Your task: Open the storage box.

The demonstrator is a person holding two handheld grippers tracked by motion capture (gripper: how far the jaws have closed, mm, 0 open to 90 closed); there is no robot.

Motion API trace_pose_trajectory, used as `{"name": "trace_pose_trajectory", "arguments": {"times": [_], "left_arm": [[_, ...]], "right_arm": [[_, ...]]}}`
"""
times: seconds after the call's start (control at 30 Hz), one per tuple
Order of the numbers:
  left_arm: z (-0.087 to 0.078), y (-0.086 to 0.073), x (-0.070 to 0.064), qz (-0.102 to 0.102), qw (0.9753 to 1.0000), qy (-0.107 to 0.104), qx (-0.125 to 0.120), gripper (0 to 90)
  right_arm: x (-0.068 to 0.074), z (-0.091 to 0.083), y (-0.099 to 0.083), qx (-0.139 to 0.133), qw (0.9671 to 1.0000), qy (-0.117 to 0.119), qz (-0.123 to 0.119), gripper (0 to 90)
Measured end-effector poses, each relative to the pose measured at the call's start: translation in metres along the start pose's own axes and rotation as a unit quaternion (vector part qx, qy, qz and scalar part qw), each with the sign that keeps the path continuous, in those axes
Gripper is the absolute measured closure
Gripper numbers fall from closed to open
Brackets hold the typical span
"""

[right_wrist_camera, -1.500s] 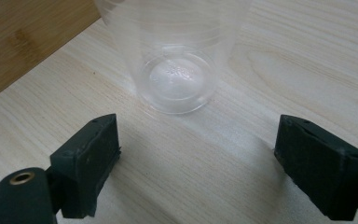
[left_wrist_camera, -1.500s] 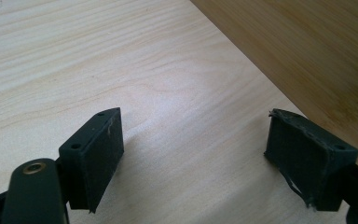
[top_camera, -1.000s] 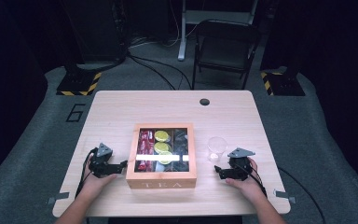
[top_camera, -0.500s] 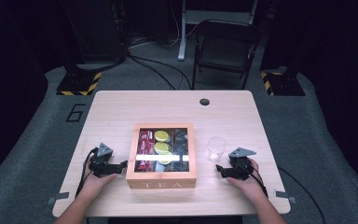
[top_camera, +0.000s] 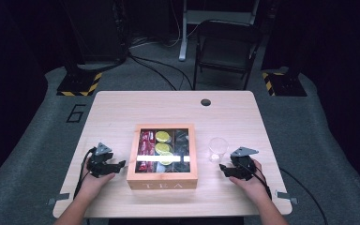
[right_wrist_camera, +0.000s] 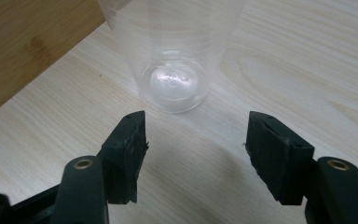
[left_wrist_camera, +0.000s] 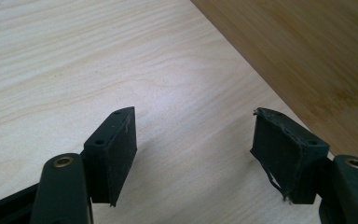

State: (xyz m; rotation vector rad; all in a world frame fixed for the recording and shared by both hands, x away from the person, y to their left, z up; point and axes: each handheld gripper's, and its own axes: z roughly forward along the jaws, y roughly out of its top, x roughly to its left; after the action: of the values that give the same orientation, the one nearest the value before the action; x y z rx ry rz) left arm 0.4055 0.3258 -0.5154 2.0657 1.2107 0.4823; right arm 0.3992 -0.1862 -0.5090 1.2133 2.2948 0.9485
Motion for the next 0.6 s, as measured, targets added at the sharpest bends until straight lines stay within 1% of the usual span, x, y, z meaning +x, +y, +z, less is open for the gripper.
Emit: {"name": "trace_pose_trajectory", "arguments": {"times": [0.03,0.07,0.1,0.13,0.17,0.2,0.23,0.27,0.3,0.37,0.4,0.47,0.5,0.57,0.6], "left_arm": [[-0.001,0.001,-0.001,-0.003,1.0,0.001,-0.006,30.6],[-0.003,0.001,-0.001,-0.006,1.0,-0.004,-0.006,30.6],[-0.005,0.003,-0.001,-0.016,0.9998,-0.009,-0.007,30.5],[-0.005,0.003,-0.001,-0.016,0.9998,-0.009,-0.007,30.5],[-0.008,0.003,-0.001,-0.022,0.9996,-0.012,-0.011,30.5],[-0.008,0.003,-0.001,-0.022,0.9996,-0.012,-0.011,30.5],[-0.01,0.004,-0.002,-0.023,0.9995,-0.015,-0.013,30.7],[-0.01,0.004,-0.003,-0.025,0.9994,-0.013,-0.019,30.7],[-0.012,0.004,-0.003,-0.023,0.9995,-0.01,-0.017,31.0],[-0.015,0.005,-0.003,-0.023,0.9995,-0.01,-0.017,31.9],[-0.016,0.005,-0.003,-0.021,0.9996,-0.006,-0.019,31.9],[-0.017,0.006,-0.004,-0.019,0.9995,-0.001,-0.025,32.0],[-0.02,0.007,-0.004,-0.016,0.9996,-0.002,-0.021,32.3],[-0.02,0.007,-0.005,-0.016,0.9996,-0.001,-0.024,32.5],[-0.022,0.008,-0.005,-0.015,0.9996,-0.002,-0.023,32.5]], "right_arm": [[0.0,-0.001,0.0,-0.001,1.0,-0.003,-0.004,39.4],[0.0,-0.004,0.001,0.002,1.0,0.001,-0.006,39.8],[0.0,-0.006,0.002,-0.004,1.0,-0.001,-0.006,40.4],[0.0,-0.006,0.002,-0.004,1.0,-0.001,-0.006,40.4],[0.0,-0.009,0.002,-0.007,1.0,0.002,-0.003,41.6],[0.0,-0.009,0.002,-0.007,1.0,0.002,-0.003,41.6],[-0.001,-0.011,0.003,-0.005,1.0,0.003,-0.007,42.8],[-0.001,-0.011,0.003,-0.005,1.0,0.003,-0.007,42.8],[-0.001,-0.011,0.003,-0.008,0.9999,0.001,-0.008,43.2],[-0.002,-0.013,0.004,-0.009,0.9999,0.004,-0.006,44.4],[-0.001,-0.014,0.005,-0.008,0.9999,0.007,-0.001,44.8],[-0.001,-0.017,0.006,-0.01,0.9999,0.009,-0.001,45.3],[0.0,-0.021,0.008,-0.014,0.9999,0.009,0.003,45.3],[0.0,-0.023,0.009,-0.017,0.9998,0.01,0.004,45.3],[0.0,-0.026,0.01,-0.018,0.9998,0.007,0.005,45.4]]}}
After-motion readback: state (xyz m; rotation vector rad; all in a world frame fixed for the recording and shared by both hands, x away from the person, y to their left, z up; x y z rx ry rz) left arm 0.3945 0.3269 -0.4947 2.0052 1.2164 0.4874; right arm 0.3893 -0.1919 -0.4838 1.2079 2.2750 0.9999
